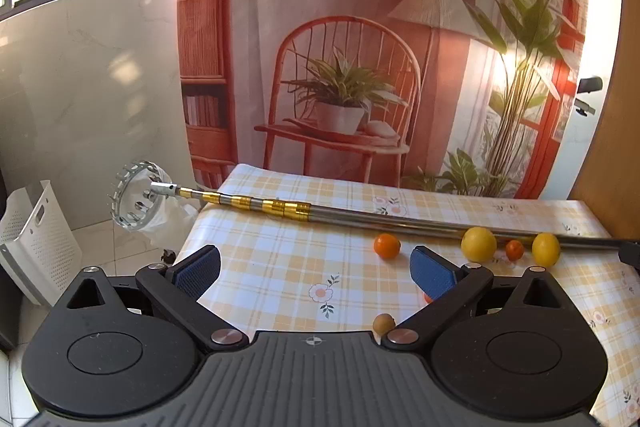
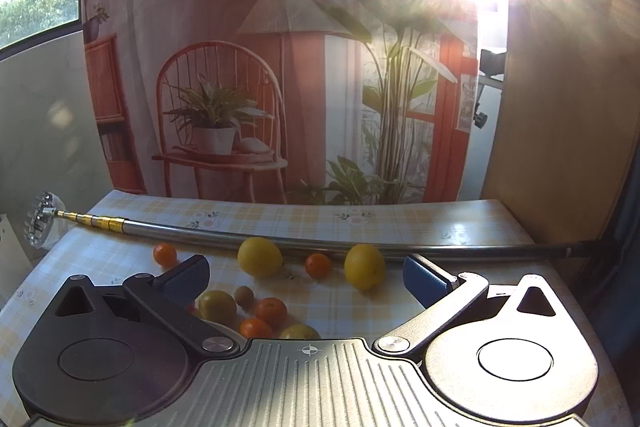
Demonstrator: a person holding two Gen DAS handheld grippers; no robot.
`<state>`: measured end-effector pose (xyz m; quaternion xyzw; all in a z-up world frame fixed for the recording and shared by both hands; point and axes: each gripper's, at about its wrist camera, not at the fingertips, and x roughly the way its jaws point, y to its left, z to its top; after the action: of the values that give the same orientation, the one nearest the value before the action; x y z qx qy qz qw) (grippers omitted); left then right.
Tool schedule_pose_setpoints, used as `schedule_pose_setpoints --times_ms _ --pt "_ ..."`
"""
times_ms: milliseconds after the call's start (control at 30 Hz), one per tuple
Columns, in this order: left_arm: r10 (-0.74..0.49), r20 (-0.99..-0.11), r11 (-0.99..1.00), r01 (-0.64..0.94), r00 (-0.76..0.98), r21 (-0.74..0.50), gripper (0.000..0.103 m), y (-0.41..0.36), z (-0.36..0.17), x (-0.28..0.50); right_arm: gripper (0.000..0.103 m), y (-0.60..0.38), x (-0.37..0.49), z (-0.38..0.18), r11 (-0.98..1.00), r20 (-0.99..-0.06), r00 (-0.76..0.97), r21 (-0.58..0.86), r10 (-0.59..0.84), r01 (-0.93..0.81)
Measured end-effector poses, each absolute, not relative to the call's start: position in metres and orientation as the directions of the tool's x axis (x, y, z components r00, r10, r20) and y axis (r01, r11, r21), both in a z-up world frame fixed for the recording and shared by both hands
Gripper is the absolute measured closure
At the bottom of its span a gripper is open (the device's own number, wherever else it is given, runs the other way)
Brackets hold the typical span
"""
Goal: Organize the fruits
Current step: 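Lower the left gripper onto the small brown kiwi and close it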
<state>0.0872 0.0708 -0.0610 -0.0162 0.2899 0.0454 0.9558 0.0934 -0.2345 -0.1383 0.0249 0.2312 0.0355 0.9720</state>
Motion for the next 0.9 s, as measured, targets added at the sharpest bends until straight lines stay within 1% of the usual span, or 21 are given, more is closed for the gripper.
schedule_pose_setpoints --times_ms 100,233,300,367,400,500,567,600,700,767,833,867,900 --pt "0.067 -0.575 0.998 -0.058 0.816 0.034 0.003 0.066 -0.076 0.099 0.000 -0.237 0.105 -0.149 0.994 -0.452 0.886 0.070 0.101 -0.078" --pt "0.042 -0.621 0.998 -0.011 0.783 0.054 0.017 0.057 -0.099 0.117 0.000 -0.240 0.119 -0.163 0.994 -0.462 0.880 0.074 0.106 -0.081" --pt "0.024 -0.634 0.998 0.017 0.773 0.059 0.019 0.053 -0.111 0.125 0.000 -0.242 0.122 -0.170 0.994 -0.469 0.877 0.078 0.104 -0.076" --pt "0.017 -0.647 0.997 0.038 0.762 0.071 0.027 0.047 -0.122 0.133 0.001 -0.245 0.125 -0.177 0.994 -0.477 0.873 0.082 0.098 -0.067" --pt "0.010 -0.659 0.996 0.049 0.752 0.072 0.029 0.044 -0.129 0.138 0.001 -0.245 0.126 -0.181 0.995 -0.482 0.871 0.083 0.094 -0.061" --pt "-0.038 -0.698 0.996 0.081 0.715 0.030 0.036 0.041 -0.146 0.153 0.004 -0.248 0.129 -0.190 0.994 -0.497 0.863 0.093 0.092 -0.053" --pt "-0.075 -0.720 0.995 0.101 0.690 -0.006 0.044 0.041 -0.155 0.160 0.005 -0.251 0.131 -0.196 0.993 -0.508 0.857 0.105 0.091 -0.044" --pt "-0.092 -0.732 0.994 0.111 0.675 -0.023 0.045 0.040 -0.160 0.165 0.005 -0.255 0.132 -0.200 0.992 -0.514 0.852 0.121 0.097 -0.040" --pt "-0.144 -0.759 0.988 0.136 0.635 -0.074 0.051 0.036 -0.176 0.180 0.005 -0.263 0.135 -0.207 0.985 -0.533 0.840 0.169 0.106 -0.017" --pt "-0.151 -0.770 0.987 0.142 0.620 -0.079 0.058 0.034 -0.185 0.187 0.006 -0.268 0.136 -0.212 0.982 -0.542 0.834 0.191 0.105 0.001" --pt "-0.140 -0.789 0.989 0.130 0.598 -0.076 0.061 0.033 -0.194 0.194 0.006 -0.273 0.138 -0.215 0.978 -0.549 0.830 0.207 0.102 0.016" --pt "-0.137 -0.796 0.989 0.127 0.589 -0.077 0.066 0.033 -0.198 0.197 0.006 -0.275 0.139 -0.217 0.977 -0.551 0.828 0.213 0.101 0.022" --pt "-0.136 -0.805 0.989 0.125 0.577 -0.077 0.068 0.034 -0.201 0.200 0.006 -0.276 0.140 -0.218 0.975 -0.554 0.826 0.219 0.100 0.029"
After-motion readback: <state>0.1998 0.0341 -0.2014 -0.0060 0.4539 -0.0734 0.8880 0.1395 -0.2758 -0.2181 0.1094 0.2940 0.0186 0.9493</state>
